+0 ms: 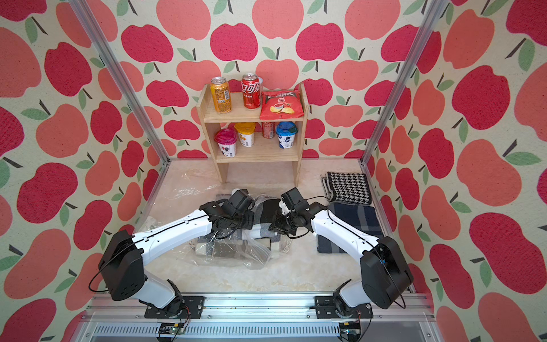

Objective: Take the scarf out of the vacuum bag
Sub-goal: Take out the scarf from the vacuum bag.

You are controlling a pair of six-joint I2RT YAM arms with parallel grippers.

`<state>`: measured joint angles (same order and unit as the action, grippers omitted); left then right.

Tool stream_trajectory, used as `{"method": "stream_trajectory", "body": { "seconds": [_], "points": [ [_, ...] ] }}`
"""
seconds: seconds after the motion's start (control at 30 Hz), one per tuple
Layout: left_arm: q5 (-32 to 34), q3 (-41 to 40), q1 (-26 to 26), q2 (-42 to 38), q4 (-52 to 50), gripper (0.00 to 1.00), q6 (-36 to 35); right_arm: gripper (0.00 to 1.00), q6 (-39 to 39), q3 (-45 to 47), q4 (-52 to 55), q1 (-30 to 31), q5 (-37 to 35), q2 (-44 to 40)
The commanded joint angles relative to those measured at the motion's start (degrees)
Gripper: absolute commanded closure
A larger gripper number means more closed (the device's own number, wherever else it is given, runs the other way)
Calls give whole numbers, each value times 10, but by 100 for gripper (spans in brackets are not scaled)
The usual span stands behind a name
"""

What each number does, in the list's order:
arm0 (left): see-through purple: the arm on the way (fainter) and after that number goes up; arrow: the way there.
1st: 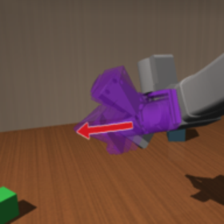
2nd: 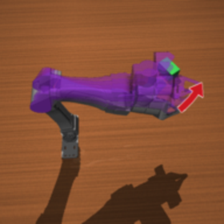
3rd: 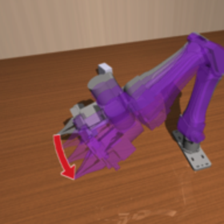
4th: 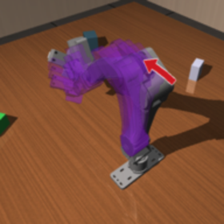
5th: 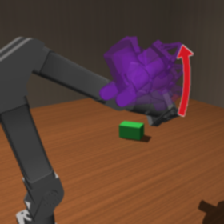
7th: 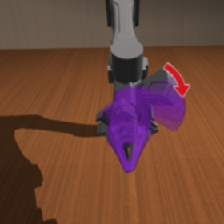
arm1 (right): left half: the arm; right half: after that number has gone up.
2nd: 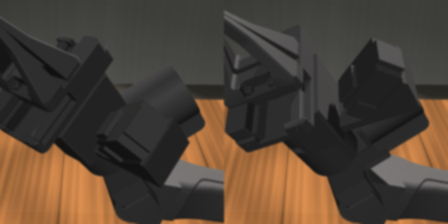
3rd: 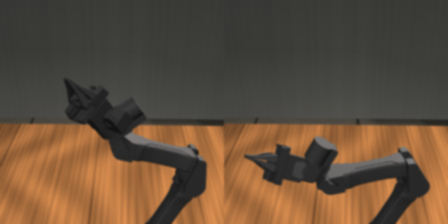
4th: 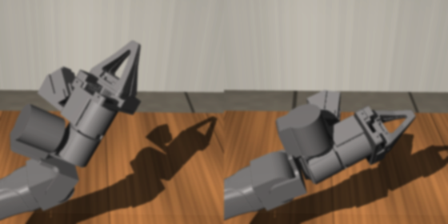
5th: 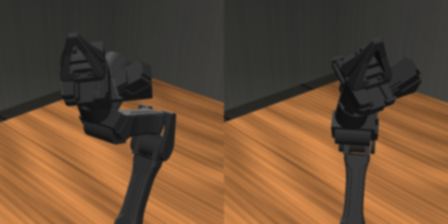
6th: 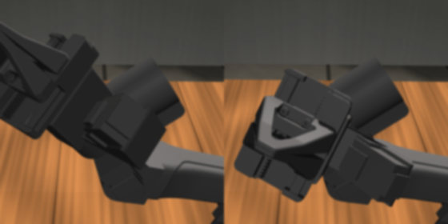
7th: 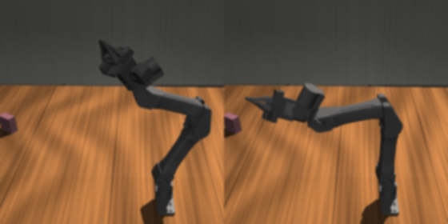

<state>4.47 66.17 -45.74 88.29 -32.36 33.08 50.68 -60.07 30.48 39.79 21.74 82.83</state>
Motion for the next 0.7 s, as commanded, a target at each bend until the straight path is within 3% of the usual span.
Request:
{"method": "stream_trajectory", "body": {
  "seconds": [0.0, 0.3, 0.67],
  "points": [
    [-3, 2, 3, -2, 9, 100, -19, 100, -43, -54, 63, -11, 1, 6],
    [15, -50, -15, -58, 49, 100, -33, 100, -120, -179, 183, -15, 5, 101],
    [-2, 4, -9, 12, 19, 100, -29, 100, -209, -270, 342, -32, -49, 137]
  ]
}}
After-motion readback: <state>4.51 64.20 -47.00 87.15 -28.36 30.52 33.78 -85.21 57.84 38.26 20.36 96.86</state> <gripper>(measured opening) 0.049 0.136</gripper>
